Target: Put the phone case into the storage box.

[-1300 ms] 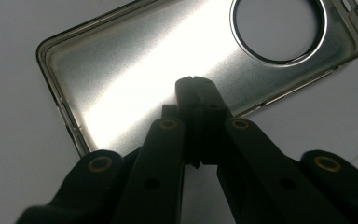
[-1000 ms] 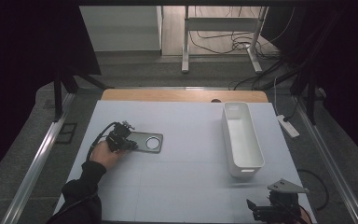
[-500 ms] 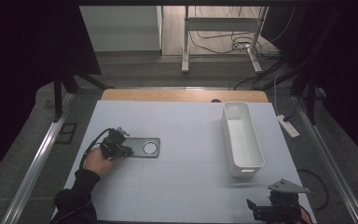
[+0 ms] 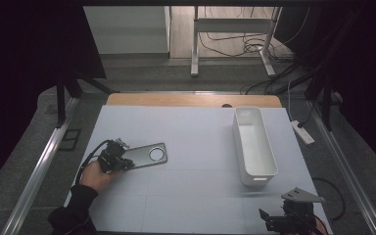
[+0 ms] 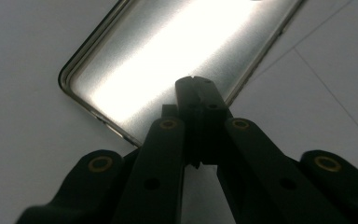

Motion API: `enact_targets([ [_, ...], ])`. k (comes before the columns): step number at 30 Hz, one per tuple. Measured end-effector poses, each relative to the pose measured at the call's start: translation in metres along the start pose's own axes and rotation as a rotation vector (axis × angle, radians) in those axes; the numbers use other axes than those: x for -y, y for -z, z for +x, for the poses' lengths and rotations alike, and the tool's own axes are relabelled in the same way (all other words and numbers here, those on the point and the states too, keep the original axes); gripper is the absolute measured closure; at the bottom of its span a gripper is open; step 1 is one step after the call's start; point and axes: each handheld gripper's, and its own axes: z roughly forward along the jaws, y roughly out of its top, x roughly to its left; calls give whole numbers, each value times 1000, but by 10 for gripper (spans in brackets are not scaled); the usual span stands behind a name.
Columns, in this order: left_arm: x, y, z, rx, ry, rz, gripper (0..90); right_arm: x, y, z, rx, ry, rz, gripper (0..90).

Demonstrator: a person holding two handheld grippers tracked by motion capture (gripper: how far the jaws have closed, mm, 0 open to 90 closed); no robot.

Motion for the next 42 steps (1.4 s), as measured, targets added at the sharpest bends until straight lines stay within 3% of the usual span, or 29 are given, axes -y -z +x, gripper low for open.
enact_targets([
  [16, 30, 6, -39, 65, 51, -44, 890, 0, 1, 0, -2, 2, -6, 0],
  [29, 23, 1, -67, 68, 43, -46, 890, 0, 0, 0, 0, 1, -4, 0],
  [34, 23, 1, -66, 78, 50, -47, 890, 0, 0, 0, 1, 0, -2, 0],
  [37, 21, 2, -65, 57, 40, -45, 889, 0, 0, 1, 2, 2, -1, 0],
  [42, 16, 19, -59, 32, 56, -97, 886, 0, 0, 0, 4, -2, 0, 0],
])
